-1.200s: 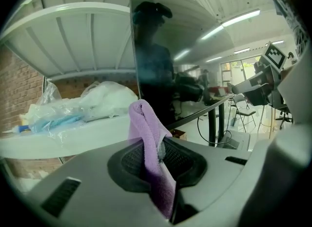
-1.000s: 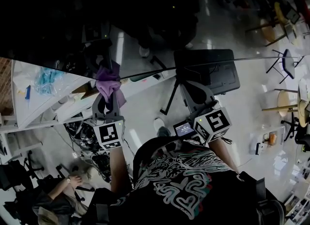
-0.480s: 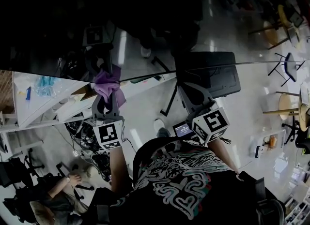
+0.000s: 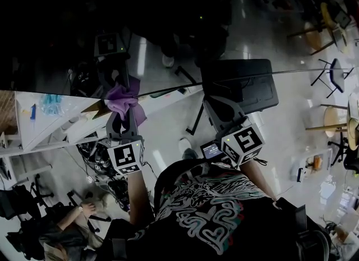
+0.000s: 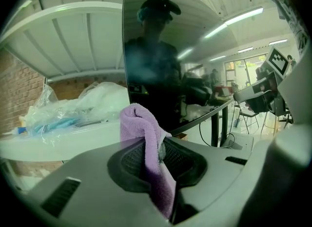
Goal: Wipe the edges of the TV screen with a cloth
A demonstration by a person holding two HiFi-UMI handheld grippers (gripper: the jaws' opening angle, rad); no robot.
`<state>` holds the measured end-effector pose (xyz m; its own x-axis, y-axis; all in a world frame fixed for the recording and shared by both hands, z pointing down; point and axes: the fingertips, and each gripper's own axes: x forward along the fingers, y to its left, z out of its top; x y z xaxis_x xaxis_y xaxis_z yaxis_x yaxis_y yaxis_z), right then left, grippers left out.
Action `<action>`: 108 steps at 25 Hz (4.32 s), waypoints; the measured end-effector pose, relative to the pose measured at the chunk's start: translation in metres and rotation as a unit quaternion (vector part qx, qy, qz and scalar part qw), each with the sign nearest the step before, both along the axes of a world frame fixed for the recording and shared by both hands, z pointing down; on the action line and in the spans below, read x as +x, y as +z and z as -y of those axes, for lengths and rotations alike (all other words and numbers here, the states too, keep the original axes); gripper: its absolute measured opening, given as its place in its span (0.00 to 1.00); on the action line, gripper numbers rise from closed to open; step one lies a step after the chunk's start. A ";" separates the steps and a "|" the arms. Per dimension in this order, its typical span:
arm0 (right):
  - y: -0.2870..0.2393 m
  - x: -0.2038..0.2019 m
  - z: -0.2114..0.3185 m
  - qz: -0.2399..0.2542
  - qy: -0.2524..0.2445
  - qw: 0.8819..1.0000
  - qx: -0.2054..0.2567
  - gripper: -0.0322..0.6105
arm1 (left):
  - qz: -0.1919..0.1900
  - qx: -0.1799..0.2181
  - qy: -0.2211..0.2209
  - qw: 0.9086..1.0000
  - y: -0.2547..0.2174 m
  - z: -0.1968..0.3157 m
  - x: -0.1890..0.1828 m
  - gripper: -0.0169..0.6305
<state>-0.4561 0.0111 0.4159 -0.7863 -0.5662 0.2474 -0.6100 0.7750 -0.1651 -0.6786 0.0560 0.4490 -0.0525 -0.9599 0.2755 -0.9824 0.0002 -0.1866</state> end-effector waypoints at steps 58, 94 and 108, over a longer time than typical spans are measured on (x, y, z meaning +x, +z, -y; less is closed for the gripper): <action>0.008 0.096 0.012 -0.008 0.064 0.998 -0.015 0.10 | -0.074 0.008 0.090 0.993 -0.001 0.048 0.123 0.14; 0.004 0.125 0.031 -0.002 0.091 0.996 -0.016 0.10 | -0.153 0.005 0.118 0.981 -0.004 0.067 0.173 0.14; 0.006 0.160 0.037 -0.007 0.120 0.993 -0.014 0.10 | -0.158 0.003 0.149 0.976 -0.005 0.077 0.215 0.14</action>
